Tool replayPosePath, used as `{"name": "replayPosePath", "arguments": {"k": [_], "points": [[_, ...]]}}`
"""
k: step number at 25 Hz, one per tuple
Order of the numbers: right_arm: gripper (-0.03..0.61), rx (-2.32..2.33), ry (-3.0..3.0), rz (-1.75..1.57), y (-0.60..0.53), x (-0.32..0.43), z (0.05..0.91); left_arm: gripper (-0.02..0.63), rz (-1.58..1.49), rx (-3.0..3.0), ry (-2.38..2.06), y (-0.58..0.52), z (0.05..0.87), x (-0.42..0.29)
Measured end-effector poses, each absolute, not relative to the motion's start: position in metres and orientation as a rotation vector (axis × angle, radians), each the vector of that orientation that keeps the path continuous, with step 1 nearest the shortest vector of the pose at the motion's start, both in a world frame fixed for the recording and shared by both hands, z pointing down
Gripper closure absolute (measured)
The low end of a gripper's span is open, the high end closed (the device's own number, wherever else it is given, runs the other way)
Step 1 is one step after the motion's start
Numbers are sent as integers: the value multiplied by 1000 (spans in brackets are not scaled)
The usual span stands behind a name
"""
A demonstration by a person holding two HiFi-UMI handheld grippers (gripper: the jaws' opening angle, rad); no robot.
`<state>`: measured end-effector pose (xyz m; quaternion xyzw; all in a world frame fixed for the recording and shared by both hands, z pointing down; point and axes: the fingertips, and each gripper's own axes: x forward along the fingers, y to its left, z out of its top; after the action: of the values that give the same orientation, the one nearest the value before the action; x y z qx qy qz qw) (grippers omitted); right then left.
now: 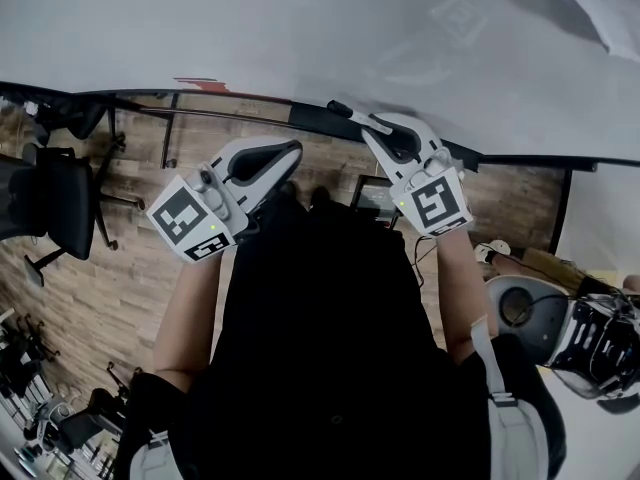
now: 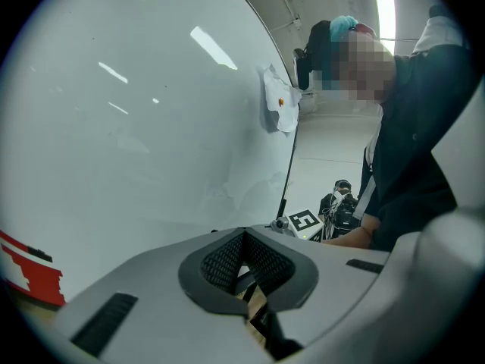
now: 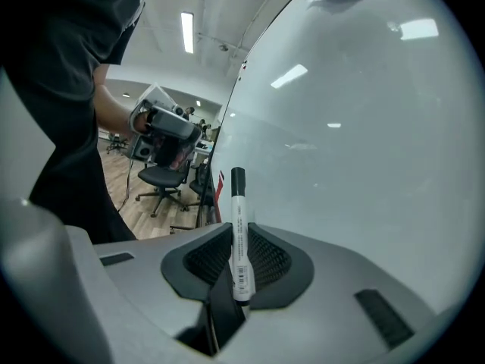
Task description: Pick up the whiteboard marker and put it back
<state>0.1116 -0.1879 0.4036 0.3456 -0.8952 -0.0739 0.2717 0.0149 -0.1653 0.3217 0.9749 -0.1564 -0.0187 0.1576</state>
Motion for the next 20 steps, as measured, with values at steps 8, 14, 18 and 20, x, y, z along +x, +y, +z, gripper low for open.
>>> {"name": "replayPosePath", "arguments": {"k": [8, 14, 18, 20], "points": [[505, 907, -2321, -167, -185, 120, 451, 603, -40, 2782, -450, -159, 323, 14], [505, 854, -2245, -168, -185, 117, 490, 603, -29, 2778, -449, -156, 327, 10], [505, 842, -2233, -126, -191, 119, 509, 603, -21, 2772, -451, -156, 330, 12], [505, 830, -2218, -122, -190, 120, 516, 603, -19, 2772, -454, -153, 329, 11]]}}
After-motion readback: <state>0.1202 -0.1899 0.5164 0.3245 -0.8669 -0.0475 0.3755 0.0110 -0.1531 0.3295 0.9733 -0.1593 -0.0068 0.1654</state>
